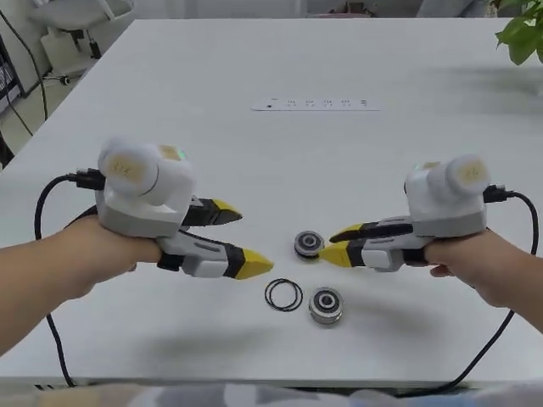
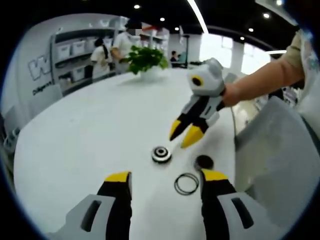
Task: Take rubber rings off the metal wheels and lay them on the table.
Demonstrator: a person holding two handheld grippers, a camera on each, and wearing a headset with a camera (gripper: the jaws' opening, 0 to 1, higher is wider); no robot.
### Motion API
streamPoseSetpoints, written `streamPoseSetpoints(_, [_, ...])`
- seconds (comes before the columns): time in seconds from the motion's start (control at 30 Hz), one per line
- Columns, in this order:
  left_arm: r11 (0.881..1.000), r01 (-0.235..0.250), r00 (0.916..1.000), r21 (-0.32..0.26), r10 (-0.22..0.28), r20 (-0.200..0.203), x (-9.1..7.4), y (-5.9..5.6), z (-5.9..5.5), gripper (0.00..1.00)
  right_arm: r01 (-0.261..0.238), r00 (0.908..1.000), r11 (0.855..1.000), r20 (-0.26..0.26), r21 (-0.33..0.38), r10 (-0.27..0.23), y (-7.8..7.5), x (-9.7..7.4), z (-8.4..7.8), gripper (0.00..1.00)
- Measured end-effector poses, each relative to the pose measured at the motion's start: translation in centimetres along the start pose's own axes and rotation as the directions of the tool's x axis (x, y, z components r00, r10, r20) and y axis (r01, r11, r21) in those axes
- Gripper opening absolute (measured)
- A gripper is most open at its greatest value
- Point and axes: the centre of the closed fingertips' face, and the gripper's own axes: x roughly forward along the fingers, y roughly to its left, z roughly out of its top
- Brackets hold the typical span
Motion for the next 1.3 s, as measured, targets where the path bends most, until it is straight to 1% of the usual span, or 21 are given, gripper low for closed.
streamPoseSetpoints(0.2, [1.0, 0.015, 0.9998, 0.017, -0.015, -0.01, 1.3, 0.3, 0.1, 0.54, 0.01, 0.9998, 1.0, -0.018, -0.026, -0.011, -0.7, 0.4, -0.4, 0.22])
streamPoseSetpoints(0.33, [1.0, 0.018, 0.9998, 0.018, -0.018, -0.012, 2.2, 0.6, 0.1, 0.53, 0.012, 0.9994, 0.999, -0.033, -0.046, -0.013, -0.9, 0.9, -0.7, 0.22])
streamPoseSetpoints(0.43, [0.999, 0.03, 0.9994, 0.014, -0.03, -0.02, 3.0, 0.6, -0.1, 0.49, 0.014, 0.9988, 0.998, -0.045, -0.064, -0.017, -1.2, 1.3, -0.9, 0.23])
streamPoseSetpoints(0.53, [0.999, 0.034, 0.9991, 0.016, -0.034, -0.027, 3.7, 0.6, -0.2, 0.49, 0.015, 0.9984, 0.997, -0.053, -0.075, -0.019, -1.4, 1.6, -1.0, 0.23])
streamPoseSetpoints(0.67, [0.999, 0.049, 0.9981, 0.025, -0.048, -0.038, 4.6, 0.3, -0.4, 0.47, 0.016, 0.9983, 0.996, -0.054, -0.084, -0.02, -1.6, 1.9, -0.9, 0.24])
streamPoseSetpoints(0.83, [0.998, 0.052, 0.9976, 0.019, -0.052, -0.045, 5.5, 0.5, -0.5, 0.44, 0.016, 0.9981, 0.996, -0.057, -0.093, -0.021, -1.8, 2.1, -1.0, 0.26])
streamPoseSetpoints(1.03, [0.998, 0.057, 0.997, 0.02, -0.056, -0.052, 6.4, 0.6, -0.3, 0.4, 0.011, 0.998, 0.994, -0.06, -0.113, -0.018, -2.0, 2.3, -1.0, 0.28])
streamPoseSetpoints(1.13, [0.998, 0.063, 0.9966, 0.023, -0.062, -0.056, 6.9, 0.6, -0.2, 0.37, 0.01, 0.998, 0.993, -0.06, -0.118, -0.017, -1.9, 2.4, -1.0, 0.28])
streamPoseSetpoints(1.3, [0.997, 0.066, 0.9953, 0.038, -0.063, -0.073, 7.7, 0.5, -0.2, 0.33, 0.01, 0.9981, 0.993, -0.06, -0.121, -0.017, -1.9, 2.4, -1.0, 0.28])
